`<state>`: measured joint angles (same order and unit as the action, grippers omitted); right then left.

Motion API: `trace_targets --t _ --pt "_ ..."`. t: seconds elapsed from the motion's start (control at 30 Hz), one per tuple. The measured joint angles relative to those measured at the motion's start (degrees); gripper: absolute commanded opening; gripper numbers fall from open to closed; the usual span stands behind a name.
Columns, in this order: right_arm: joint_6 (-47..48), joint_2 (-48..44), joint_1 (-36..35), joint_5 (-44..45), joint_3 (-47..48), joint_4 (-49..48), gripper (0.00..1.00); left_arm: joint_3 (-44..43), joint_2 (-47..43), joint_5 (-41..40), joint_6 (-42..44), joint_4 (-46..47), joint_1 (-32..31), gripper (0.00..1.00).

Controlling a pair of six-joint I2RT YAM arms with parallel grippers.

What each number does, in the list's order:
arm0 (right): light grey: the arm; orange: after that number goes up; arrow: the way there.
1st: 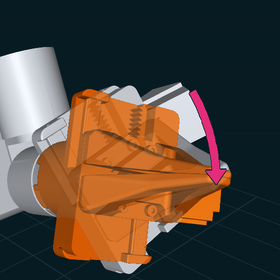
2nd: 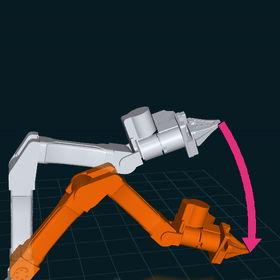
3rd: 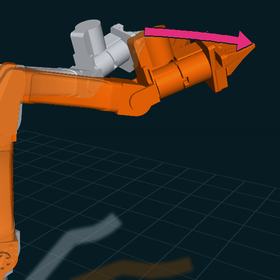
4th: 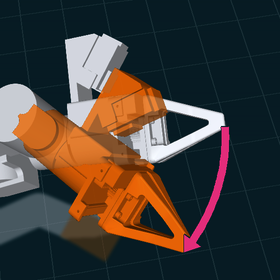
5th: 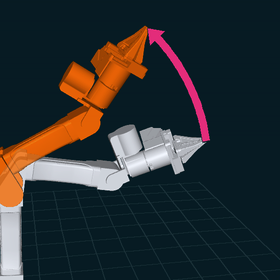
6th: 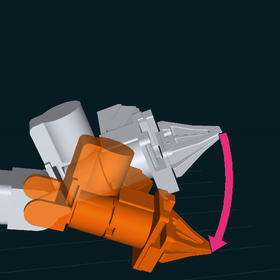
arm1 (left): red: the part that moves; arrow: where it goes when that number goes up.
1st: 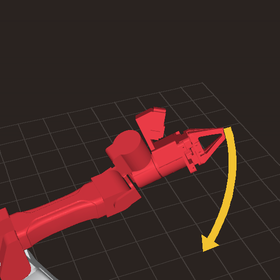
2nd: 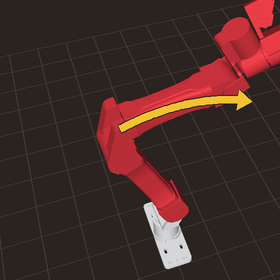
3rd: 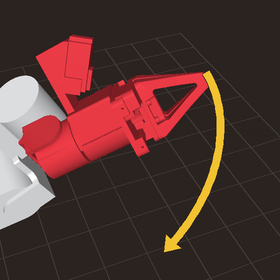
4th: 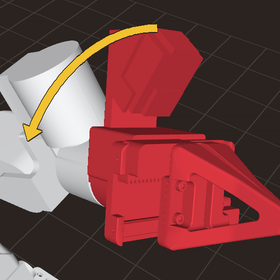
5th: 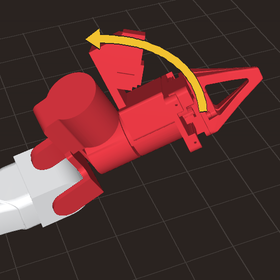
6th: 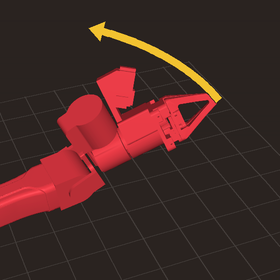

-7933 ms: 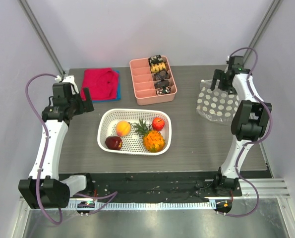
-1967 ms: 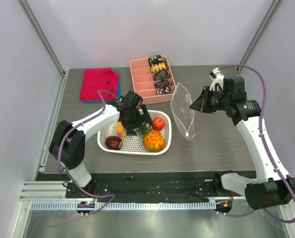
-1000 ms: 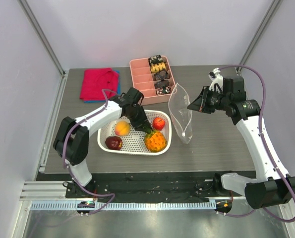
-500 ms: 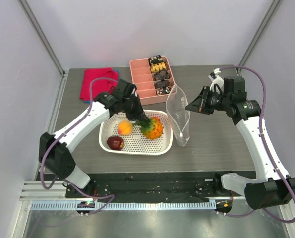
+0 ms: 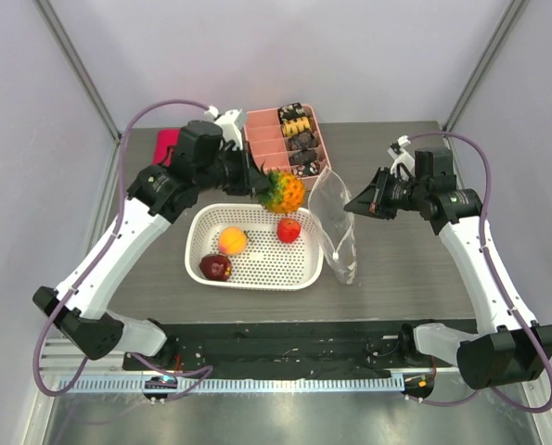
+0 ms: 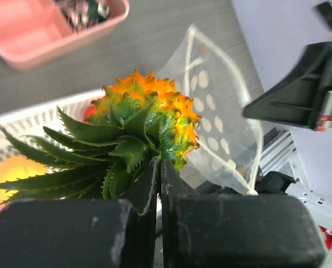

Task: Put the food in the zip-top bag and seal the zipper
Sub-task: Place the fake fruit in the zipper food storage bag.

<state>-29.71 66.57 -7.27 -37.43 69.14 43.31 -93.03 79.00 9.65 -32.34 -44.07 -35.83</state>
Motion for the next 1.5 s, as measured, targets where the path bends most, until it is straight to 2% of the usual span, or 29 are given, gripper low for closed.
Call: trace_targets --t 0.2,0.43,0.67,0.9,1.03,1.27,1.5 --pt "-0.9 0.6 0.0 -0.9 -0.3 -0.7 0.02 -8.3 0.2 -1.1 4.5 2.8 -2.8 0.0" --pt "-0.9 0.6 0.0 -1.3 -0.4 -1.4 0.01 -13.7 3.9 -1.1 4.1 7.8 -7.3 0.0" --pt "-1.0 0.5 0.2 -1.3 -0.5 -1.5 0.01 -9.1 8.3 -0.7 2.3 8.1 -10.1 0.0" --pt "-0.9 0.2 1.6 -1.3 -0.7 -1.0 0.01 -3.0 6.7 -2.2 6.6 3.6 -9.8 0.0" --pt "-0.9 -0.1 1.6 -2.0 -0.7 -1.3 0.01 -2.7 5.6 -1.5 10.0 0.8 -9.9 0.0" --pt "-2.7 -0.4 1.5 -5.4 -3.0 -4.6 0.01 -9.9 11.0 0.6 13.7 -2.3 -13.6 0.0" --pt "-2.8 -1.3 1.7 -8.4 -4.2 -5.7 0.01 -23.1 23.1 5.0 17.1 -6.9 -15.6 0.0"
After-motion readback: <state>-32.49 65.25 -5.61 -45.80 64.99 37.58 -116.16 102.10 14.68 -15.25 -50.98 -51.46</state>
